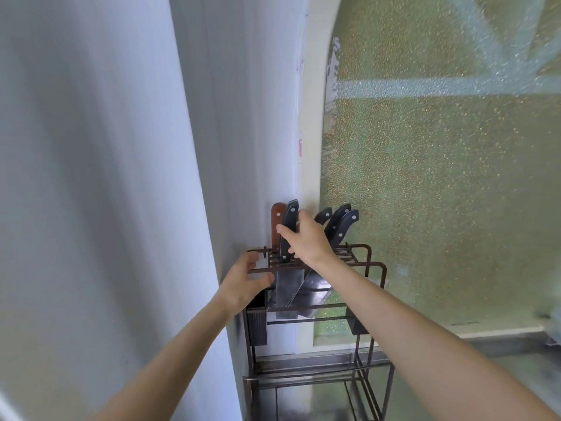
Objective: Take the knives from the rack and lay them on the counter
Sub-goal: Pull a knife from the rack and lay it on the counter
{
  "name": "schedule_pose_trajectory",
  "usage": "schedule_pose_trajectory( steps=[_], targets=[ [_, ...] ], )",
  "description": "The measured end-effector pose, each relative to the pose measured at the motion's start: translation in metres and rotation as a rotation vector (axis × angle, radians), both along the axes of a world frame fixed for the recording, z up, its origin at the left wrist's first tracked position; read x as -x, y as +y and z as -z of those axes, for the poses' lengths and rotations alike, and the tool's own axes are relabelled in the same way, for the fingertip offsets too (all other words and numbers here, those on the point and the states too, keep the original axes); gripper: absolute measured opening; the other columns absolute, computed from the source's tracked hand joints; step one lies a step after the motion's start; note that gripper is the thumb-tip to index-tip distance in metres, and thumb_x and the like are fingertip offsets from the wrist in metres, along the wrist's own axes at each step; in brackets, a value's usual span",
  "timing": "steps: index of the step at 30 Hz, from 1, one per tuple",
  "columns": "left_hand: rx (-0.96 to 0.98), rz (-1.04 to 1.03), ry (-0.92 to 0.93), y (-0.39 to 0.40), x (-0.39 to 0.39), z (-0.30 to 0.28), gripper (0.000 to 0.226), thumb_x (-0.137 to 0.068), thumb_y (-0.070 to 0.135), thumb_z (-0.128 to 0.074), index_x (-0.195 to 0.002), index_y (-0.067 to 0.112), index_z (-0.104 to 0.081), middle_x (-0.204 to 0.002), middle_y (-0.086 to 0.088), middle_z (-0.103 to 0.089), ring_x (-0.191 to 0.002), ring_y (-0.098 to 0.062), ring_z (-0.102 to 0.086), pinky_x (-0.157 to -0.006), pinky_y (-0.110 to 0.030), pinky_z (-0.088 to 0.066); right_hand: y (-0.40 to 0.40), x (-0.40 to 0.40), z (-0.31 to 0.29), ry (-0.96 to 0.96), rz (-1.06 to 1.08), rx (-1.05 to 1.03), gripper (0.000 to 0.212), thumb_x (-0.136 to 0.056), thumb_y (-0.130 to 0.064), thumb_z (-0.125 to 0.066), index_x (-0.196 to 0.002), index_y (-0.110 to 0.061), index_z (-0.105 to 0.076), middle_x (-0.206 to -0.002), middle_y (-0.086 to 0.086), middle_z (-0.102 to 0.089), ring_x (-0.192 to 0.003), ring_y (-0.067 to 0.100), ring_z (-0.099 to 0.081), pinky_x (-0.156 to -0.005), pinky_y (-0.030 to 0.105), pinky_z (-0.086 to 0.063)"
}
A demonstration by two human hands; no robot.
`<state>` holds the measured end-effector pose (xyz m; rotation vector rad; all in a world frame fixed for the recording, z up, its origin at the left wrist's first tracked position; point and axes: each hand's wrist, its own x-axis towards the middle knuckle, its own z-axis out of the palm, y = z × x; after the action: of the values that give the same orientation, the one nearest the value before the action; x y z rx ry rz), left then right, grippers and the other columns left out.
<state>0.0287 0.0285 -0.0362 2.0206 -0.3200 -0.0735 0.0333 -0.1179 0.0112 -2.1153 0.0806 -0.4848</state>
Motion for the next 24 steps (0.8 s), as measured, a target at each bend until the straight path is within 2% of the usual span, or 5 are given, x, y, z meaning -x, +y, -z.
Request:
schedule_pose_trajectory(
  steps=[3, 7, 12, 19, 24],
  targets=[
    [-0.102, 0.032, -0.061, 0.0, 0.003, 0.007, 0.059, -0.083, 0.015, -0.063, -0.136, 0.013, -0.036, -0.143, -0.005, -0.043, -0.132, -0.018, -0.039, -0.097, -0.019, -0.029, -0.003, 0.002, -0.005, -0.001, -0.008, -0.026, 0.027, -0.086, -0.029, -0.058, -0.089, -0.007, -0.044, -0.078, 0.01, -0.061, -0.062, 0.033, -0.067, -0.063, 0.047, -0.058],
    [-0.246, 0.078, -0.147, 0.0, 0.007, 0.013, 0.052, -0.085, 0.014, -0.06, -0.133, 0.017, -0.041, -0.142, -0.004, -0.043, -0.13, -0.017, -0.041, -0.099, -0.019, -0.03, -0.008, 0.01, -0.017, -0.01, -0.001, -0.055, 0.025, -0.087, -0.029, -0.057, -0.089, -0.009, -0.042, -0.069, -0.002, -0.053, -0.054, 0.022, -0.063, -0.046, 0.022, -0.053],
    [-0.309, 0.103, -0.181, 0.001, 0.014, 0.01, 0.052, -0.086, 0.013, -0.059, -0.134, 0.018, -0.04, -0.143, -0.004, -0.041, -0.132, -0.019, -0.039, -0.111, -0.029, -0.03, -0.016, 0.023, -0.04, -0.09, 0.004, -0.083, 0.031, -0.087, -0.029, -0.057, -0.101, -0.003, -0.048, -0.08, 0.008, -0.057, -0.062, 0.031, -0.068, -0.063, 0.045, -0.058],
    [-0.386, 0.093, -0.162, -0.003, 0.024, -0.003, 0.058, -0.086, 0.019, -0.059, -0.138, 0.016, -0.034, -0.147, -0.005, -0.037, -0.132, -0.021, -0.038, -0.108, -0.027, -0.033, -0.041, 0.059, -0.081, -0.274, 0.099, -0.183, 0.019, -0.087, -0.026, -0.056, -0.095, -0.011, -0.048, -0.075, 0.001, -0.06, -0.051, 0.016, -0.064, -0.059, 0.037, -0.058],
    [-0.124, 0.012, -0.185, -0.027, 0.046, -0.04, 0.051, -0.084, 0.024, -0.064, -0.129, 0.009, -0.046, -0.127, -0.008, -0.056, -0.122, -0.025, -0.05, -0.093, -0.028, -0.038, -0.074, 0.096, -0.097, -0.403, 0.209, -0.359, 0.019, -0.088, -0.026, -0.055, -0.096, -0.01, -0.049, -0.076, 0.005, -0.064, -0.048, 0.014, -0.064, -0.049, 0.022, -0.056]
  ],
)
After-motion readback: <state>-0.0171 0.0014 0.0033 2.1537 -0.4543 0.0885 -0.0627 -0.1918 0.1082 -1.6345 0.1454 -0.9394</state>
